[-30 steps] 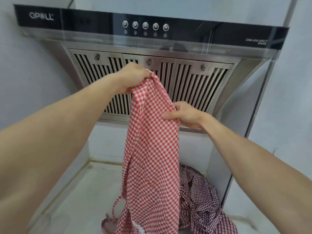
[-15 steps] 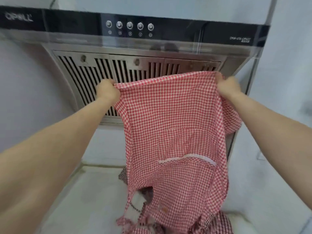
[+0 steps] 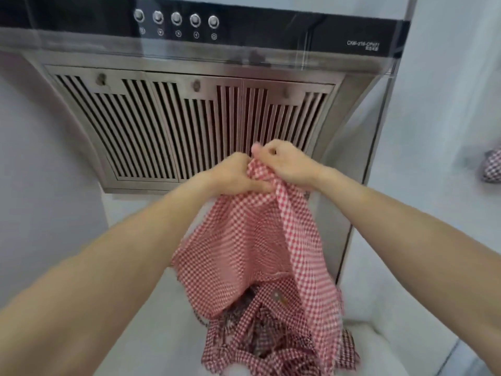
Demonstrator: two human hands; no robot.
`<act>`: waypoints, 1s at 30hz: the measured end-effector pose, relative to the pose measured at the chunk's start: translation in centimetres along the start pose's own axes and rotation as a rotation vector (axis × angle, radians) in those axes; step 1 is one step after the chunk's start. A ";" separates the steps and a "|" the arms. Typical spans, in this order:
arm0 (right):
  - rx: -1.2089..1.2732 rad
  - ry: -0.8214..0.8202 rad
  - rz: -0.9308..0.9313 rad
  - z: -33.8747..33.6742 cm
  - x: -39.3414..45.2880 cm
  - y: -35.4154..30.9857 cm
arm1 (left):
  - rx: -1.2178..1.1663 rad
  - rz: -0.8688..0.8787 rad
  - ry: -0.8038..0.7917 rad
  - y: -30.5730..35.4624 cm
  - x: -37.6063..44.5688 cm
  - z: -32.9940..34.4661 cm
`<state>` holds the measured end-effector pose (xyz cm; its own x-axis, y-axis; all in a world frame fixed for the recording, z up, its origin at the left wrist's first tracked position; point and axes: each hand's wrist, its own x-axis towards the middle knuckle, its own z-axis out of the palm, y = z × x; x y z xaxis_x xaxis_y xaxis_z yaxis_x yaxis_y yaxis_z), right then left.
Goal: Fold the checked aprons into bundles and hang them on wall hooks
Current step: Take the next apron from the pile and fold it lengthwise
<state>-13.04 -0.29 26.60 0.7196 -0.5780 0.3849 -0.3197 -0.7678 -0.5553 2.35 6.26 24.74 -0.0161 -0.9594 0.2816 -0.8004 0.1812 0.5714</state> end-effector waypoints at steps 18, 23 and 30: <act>0.359 -0.186 0.453 4.2 -5.0 7.5 | -0.237 -0.301 -0.413 -4.7 -3.7 2.2; 0.620 -0.141 0.426 5.0 -4.5 4.5 | -0.413 -0.259 -0.276 -2.2 -2.6 3.2; 0.749 -0.175 0.504 8.9 -7.5 8.0 | -0.209 -0.069 0.007 -1.5 -2.4 2.2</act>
<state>-15.47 0.40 12.69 0.7060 -0.6987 -0.1154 -0.1817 -0.0212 -0.9831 2.24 7.85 21.50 0.0390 -0.9696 0.2416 -0.6578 0.1570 0.7366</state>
